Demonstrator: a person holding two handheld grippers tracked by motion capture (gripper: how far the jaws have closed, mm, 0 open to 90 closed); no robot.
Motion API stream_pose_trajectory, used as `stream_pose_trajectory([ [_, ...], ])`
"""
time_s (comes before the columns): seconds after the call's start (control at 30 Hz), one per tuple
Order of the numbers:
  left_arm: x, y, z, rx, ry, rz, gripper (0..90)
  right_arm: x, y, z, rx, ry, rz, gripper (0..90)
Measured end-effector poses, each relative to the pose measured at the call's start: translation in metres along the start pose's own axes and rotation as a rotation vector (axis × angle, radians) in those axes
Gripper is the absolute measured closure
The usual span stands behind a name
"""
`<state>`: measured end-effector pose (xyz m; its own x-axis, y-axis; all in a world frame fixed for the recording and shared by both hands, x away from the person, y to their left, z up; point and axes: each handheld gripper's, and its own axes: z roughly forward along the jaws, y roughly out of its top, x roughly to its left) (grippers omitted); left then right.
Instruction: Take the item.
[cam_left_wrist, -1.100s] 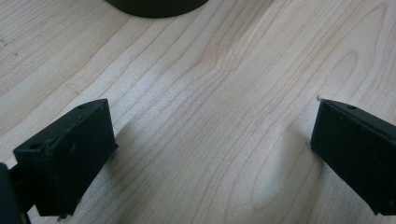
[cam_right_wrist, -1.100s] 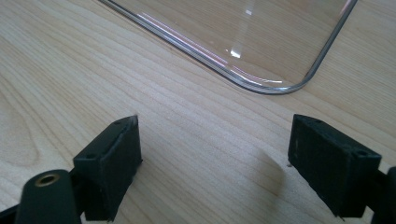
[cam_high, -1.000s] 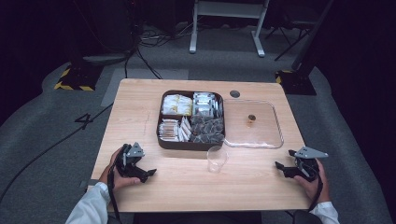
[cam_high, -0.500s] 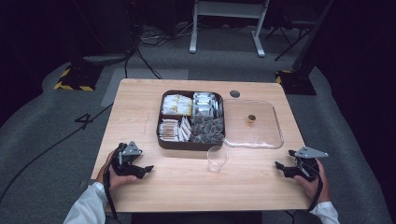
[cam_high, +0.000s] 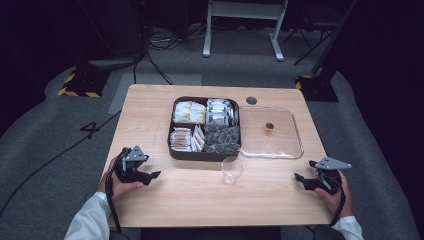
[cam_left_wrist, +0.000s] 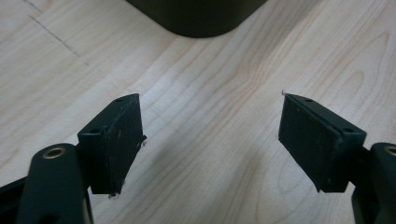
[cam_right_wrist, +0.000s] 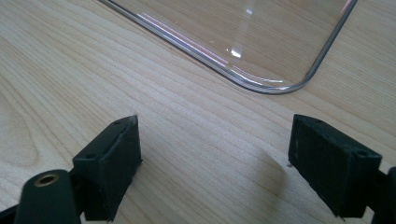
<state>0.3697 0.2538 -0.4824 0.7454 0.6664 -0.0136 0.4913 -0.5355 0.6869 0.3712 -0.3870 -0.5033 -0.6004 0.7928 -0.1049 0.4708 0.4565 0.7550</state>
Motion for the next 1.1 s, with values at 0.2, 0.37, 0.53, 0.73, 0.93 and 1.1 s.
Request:
stream_pose_trajectory([
  [0.2, 0.005, 0.001, -0.007, -0.015, 0.022, -0.008, 22.9, 0.000, 0.000, 0.000, -0.001, -0.001, -0.001, 17.3],
  [0.37, 0.010, 0.006, -0.012, -0.032, 0.039, -0.009, 23.6, 0.000, 0.000, 0.000, -0.002, -0.002, -0.003, 17.3],
  [0.53, 0.014, 0.011, -0.017, -0.047, 0.059, 0.000, 23.5, 0.000, 0.000, 0.000, -0.001, 0.000, -0.001, 17.3],
  [0.73, 0.016, 0.022, -0.020, -0.061, 0.077, 0.018, 23.5, 0.000, 0.000, 0.000, 0.000, 0.000, 0.000, 17.3],
  [0.93, 0.020, 0.028, -0.024, -0.087, 0.089, 0.015, 22.6, 0.000, 0.000, 0.000, 0.000, 0.000, -0.001, 17.3],
  [1.1, 0.021, 0.034, -0.025, -0.096, 0.099, 0.028, 22.7, 0.000, 0.000, 0.000, -0.001, -0.001, -0.001, 17.3],
])
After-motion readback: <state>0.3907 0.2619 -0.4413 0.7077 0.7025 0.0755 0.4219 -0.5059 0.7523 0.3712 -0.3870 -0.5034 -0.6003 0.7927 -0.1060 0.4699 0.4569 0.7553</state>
